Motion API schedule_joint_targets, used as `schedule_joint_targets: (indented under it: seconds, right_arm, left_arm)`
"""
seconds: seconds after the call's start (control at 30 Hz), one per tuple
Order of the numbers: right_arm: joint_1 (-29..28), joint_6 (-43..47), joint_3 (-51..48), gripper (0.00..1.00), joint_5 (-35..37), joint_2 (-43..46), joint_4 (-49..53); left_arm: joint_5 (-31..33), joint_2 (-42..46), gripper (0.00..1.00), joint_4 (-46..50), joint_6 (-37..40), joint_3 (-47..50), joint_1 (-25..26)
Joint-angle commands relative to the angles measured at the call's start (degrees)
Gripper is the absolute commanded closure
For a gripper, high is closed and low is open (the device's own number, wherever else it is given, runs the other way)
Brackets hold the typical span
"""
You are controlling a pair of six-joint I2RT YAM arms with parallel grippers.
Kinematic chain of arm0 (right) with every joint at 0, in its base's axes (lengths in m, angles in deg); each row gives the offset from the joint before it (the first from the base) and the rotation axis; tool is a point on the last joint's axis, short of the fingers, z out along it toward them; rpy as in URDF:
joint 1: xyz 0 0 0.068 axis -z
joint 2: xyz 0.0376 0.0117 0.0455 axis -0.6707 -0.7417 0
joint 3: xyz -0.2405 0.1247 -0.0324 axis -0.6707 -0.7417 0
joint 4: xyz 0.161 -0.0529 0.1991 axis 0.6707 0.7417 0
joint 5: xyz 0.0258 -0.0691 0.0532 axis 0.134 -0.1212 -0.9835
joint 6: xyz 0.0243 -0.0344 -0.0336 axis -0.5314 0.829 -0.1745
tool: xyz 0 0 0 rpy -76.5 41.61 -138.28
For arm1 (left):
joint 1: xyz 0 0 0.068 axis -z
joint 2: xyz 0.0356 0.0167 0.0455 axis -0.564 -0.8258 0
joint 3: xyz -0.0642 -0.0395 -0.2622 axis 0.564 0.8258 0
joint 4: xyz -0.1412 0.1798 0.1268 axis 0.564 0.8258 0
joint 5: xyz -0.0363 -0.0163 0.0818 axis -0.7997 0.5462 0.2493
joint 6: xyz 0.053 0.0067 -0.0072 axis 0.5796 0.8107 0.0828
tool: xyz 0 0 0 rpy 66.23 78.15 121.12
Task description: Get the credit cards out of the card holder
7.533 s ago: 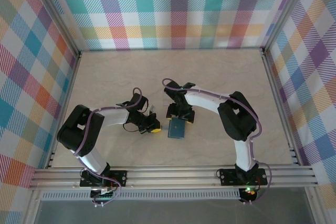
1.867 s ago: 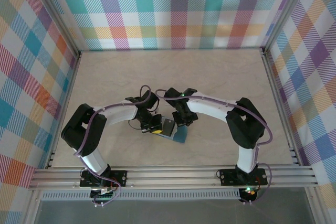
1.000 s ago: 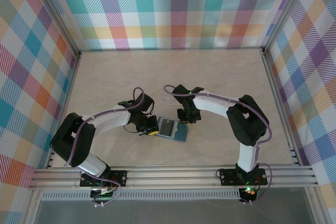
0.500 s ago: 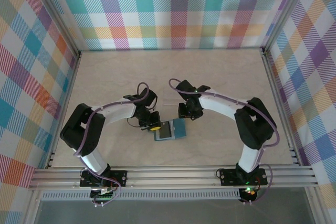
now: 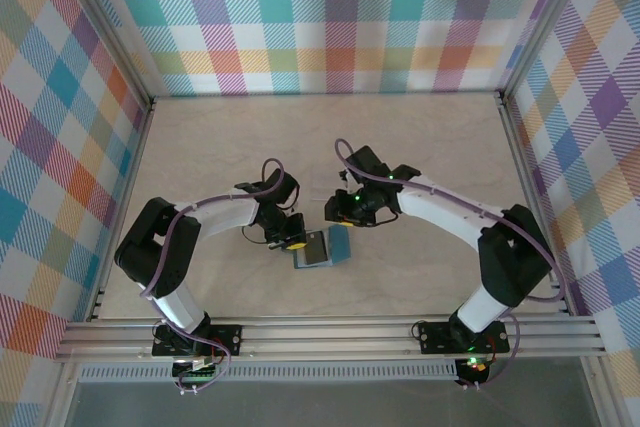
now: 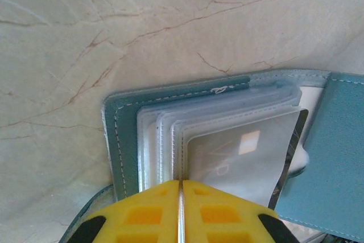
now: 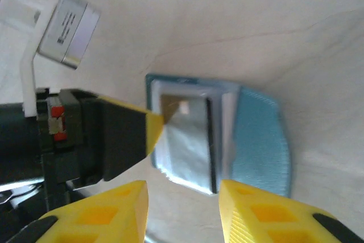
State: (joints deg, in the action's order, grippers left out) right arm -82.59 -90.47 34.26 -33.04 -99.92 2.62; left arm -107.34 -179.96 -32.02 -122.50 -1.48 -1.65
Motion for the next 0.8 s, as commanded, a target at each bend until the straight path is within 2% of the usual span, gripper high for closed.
schedule_joint_targets:
  seconds: [0.0,0.2,0.37,0.47,0.63,0.77]
  right_arm:
    - [-0.1,-2.8,-3.5,0.63,-9.2,-4.3,-1.7]
    - [0.2,-1.1,-4.2,0.7,-3.0,-10.3,1.6]
    - [0.3,-0.6,-5.6,0.77,3.2,-13.7,2.2]
    - [0.3,0.1,-5.4,0.8,4.3,-14.0,3.8]
    - [0.3,-0.4,-6.4,0.75,1.6,-8.0,0.1]
    - [0.5,-1.5,-6.1,0.7,-0.9,-5.4,-2.9]
  left_arm:
    - [1.8,2.4,0.9,3.9,1.9,-0.6,-0.5]
    - [3.4,4.5,0.89,7.6,2.8,-2.4,-0.5]
    - [2.5,4.9,0.89,6.7,2.1,-1.1,-0.5]
    - [1.7,4.8,0.89,5.3,1.0,-0.6,-0.3]
    - [0.0,3.8,0.9,4.1,0.4,-2.0,1.0]
    - [1.4,2.2,0.91,5.5,1.1,-3.6,1.9]
